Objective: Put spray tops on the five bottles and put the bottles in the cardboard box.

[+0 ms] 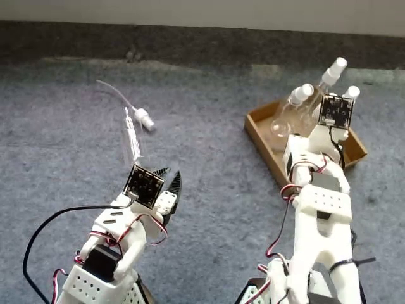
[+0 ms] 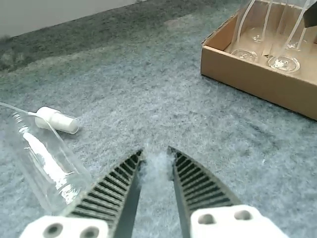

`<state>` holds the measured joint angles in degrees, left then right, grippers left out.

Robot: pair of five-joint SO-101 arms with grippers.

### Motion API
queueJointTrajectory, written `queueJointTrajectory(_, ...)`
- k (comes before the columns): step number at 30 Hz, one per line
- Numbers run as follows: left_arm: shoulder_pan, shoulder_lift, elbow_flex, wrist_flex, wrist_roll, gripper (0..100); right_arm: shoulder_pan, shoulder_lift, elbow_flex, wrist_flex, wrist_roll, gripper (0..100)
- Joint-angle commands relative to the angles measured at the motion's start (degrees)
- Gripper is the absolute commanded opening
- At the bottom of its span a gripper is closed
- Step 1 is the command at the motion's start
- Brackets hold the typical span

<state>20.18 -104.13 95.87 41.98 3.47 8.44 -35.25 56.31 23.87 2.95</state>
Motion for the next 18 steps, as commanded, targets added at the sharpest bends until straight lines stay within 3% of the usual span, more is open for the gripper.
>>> queueJointTrajectory(1,-0.9,-0.7,1.0,-1.4,-0.6,4,0.2,-10.9,-0.7,3.8,0.0,31.1)
queueJointTrajectory(7,-5.6,-0.7,-0.1,-2.2,-0.5,4,-2.5,-27.1,-0.7,15.6,-0.2,31.0)
queueJointTrajectory(12,-21.0,-0.7,-3.6,-5.0,-0.4,4,-11.5,-37.8,-0.9,25.6,-0.4,30.9)
queueJointTrajectory(15,-29.7,-0.7,-3.7,-7.9,-0.3,4,-16.6,-40.1,-0.9,25.9,-0.4,24.1)
queueJointTrajectory(18,-32.5,-0.7,-3.0,-9.1,-0.3,4,-21.1,-39.5,-0.9,25.9,-0.4,13.2)
